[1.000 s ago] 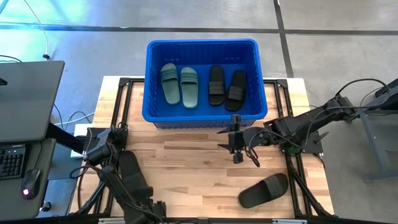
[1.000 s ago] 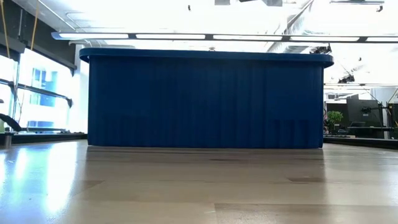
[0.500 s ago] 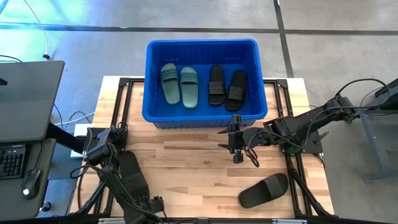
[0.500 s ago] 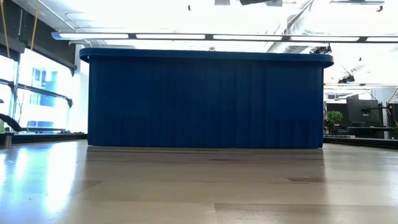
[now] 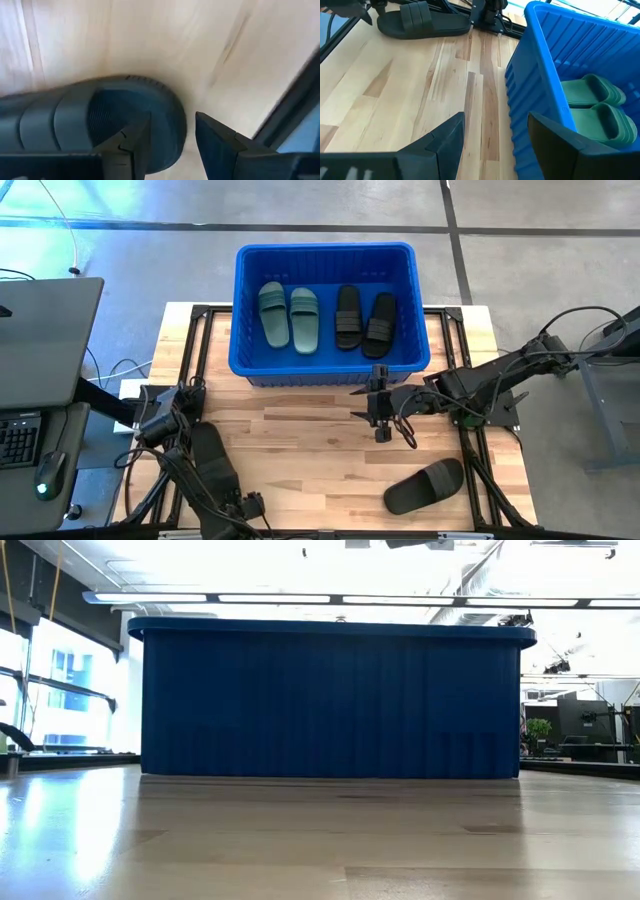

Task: Pick and place slides into bin
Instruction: Put the black slide into the blue bin

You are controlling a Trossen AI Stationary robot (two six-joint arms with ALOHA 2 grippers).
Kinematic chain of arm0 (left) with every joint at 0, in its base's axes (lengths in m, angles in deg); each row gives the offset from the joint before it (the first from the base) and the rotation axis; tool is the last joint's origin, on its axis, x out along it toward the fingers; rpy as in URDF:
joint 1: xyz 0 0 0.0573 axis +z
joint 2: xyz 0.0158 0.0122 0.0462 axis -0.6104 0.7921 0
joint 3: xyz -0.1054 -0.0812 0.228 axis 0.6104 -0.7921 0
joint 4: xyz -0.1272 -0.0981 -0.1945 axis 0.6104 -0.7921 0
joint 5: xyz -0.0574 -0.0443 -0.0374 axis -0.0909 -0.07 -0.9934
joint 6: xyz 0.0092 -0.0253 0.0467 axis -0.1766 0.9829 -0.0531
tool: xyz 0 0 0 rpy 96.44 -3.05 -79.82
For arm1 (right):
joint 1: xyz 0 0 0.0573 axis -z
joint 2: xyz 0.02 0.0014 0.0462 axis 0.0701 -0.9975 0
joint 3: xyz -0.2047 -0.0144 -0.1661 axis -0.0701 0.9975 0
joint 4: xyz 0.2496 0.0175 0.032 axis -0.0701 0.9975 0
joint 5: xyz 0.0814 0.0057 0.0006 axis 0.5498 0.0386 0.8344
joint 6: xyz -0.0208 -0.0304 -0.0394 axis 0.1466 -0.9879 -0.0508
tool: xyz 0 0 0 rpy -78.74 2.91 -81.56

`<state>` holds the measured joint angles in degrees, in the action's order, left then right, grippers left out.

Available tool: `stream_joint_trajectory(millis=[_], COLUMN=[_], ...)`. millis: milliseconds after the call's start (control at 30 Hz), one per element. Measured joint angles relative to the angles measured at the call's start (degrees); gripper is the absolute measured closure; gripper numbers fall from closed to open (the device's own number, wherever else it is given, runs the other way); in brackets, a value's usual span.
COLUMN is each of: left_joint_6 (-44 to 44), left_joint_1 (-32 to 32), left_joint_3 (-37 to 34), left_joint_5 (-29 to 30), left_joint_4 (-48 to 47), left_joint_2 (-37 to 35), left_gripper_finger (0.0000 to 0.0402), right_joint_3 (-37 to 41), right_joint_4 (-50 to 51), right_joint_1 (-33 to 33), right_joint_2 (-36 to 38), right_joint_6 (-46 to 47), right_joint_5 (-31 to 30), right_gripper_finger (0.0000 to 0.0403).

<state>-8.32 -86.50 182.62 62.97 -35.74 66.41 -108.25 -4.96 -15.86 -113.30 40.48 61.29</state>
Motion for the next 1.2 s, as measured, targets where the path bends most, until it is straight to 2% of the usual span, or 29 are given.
stream_joint_trajectory(millis=[100, 367, 467, 600, 767, 1033, 1200], left_joint_6=[0.56, 3.21, 3.19, 3.01, 1.94, -2.07, -8.8], left_joint_1=[-0.33, -0.26, -0.33, -0.31, -0.31, -0.09, -0.24], left_joint_3=[-1.44, -4.92, -5.2, -5.14, -3.85, 5.39, 13.26], left_joint_5=[-0.78, -0.66, 0.32, 0.12, 0.96, 11.54, 22.42], left_joint_4=[-1.44, 2.95, 3.69, 3.92, 3.2, -3.06, -5.79], left_joint_2=[0.21, 0.05, 0.05, 0.05, 0.16, 0.47, 0.47], left_gripper_finger=[0.0261, 0.0271, 0.0305, 0.0379, 0.0388, 0.0398, 0.0399], right_joint_3=[0.0, 0.0, 0.0, 0.0, 0.0, 0.0, 0.0], right_joint_4=[0.06, 0.52, 0.52, 0.52, 0.5, 0.48, 0.46], right_joint_1=[0.0, 0.0, 0.0, 0.0, 0.0, 0.01, 0.0], right_joint_2=[0.0, 0.0, 0.0, 0.0, 0.0, 0.0, 0.0], right_joint_6=[0.02, 0.02, 0.02, 0.02, 0.02, 0.02, 0.02], right_joint_5=[0.0, 0.0, 0.0, 0.0, -0.02, -0.02, -0.02], right_gripper_finger=[0.0197, 0.0197, 0.0197, 0.0197, 0.0197, 0.0197, 0.0197])
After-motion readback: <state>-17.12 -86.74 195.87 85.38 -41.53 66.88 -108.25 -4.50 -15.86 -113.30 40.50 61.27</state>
